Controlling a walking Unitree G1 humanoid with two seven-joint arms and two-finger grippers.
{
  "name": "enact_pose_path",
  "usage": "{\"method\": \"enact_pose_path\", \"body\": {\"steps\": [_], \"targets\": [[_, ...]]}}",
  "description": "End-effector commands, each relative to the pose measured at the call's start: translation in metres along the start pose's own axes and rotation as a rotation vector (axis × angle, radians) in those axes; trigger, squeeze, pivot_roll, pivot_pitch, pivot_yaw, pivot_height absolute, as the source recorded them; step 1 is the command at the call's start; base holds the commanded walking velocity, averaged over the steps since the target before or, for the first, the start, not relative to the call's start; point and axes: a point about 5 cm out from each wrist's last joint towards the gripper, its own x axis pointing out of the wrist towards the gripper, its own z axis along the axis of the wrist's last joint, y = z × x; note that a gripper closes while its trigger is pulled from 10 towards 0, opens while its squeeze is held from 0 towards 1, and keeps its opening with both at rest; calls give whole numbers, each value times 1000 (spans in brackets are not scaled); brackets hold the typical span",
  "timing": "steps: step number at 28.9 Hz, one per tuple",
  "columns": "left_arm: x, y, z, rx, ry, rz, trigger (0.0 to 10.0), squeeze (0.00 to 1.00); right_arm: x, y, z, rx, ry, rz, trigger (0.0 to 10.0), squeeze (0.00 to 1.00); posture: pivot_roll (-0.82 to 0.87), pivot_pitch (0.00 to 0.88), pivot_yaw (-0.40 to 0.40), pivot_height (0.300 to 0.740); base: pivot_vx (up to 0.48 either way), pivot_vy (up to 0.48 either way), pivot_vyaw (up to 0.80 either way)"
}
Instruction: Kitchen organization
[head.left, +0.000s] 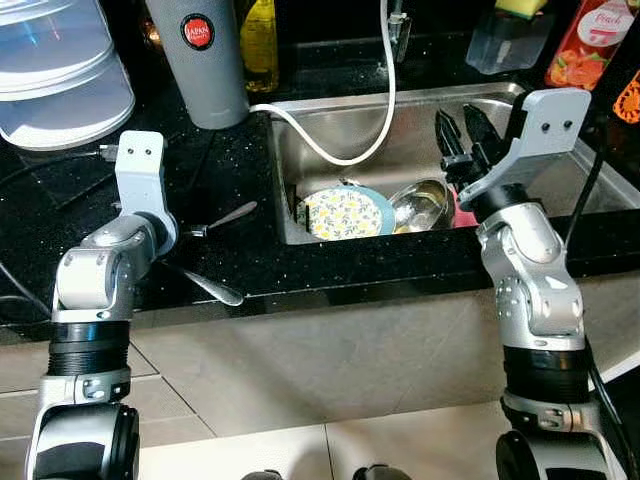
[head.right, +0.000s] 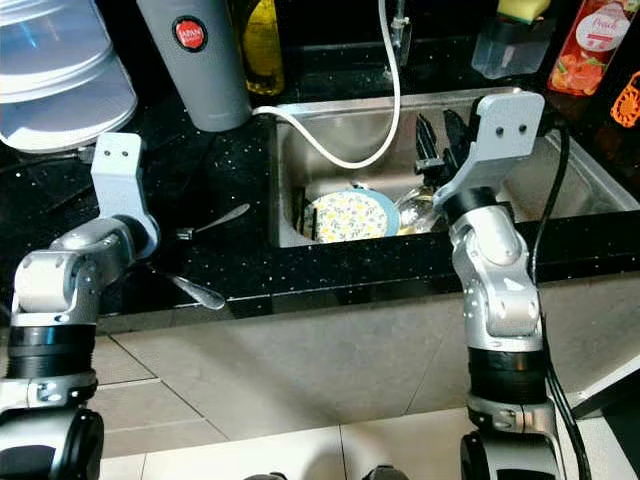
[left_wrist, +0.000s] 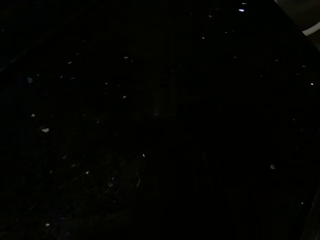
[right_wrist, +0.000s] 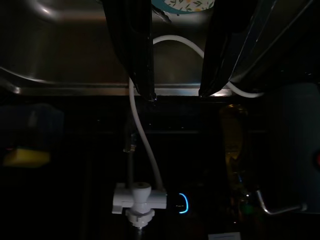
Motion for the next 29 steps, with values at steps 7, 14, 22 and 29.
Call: {"method": "enact_pose_path", "body": {"steps": [7,14,22,29], "targets": [[-13,-31,35,2,-267,-234,10000,0,7,1,5,17,-35,0,10000,0,80,0,20,740,0,0,0],[-39,-57,38,59,-355,-422,10000,0,13,6,6,30,-42,21,10000,0,96,0,7,740,0,0,0],[-42,-62,34,578,-432,-350,10000,0,14,24,-2,261,6,116,10000,0,109,0,-14,740,0,0,0],[-44,-69,34,802,-539,-320,10000,0,9,46,0,709,46,261,10000,0,110,0,-13,740,0,0,0]]}}
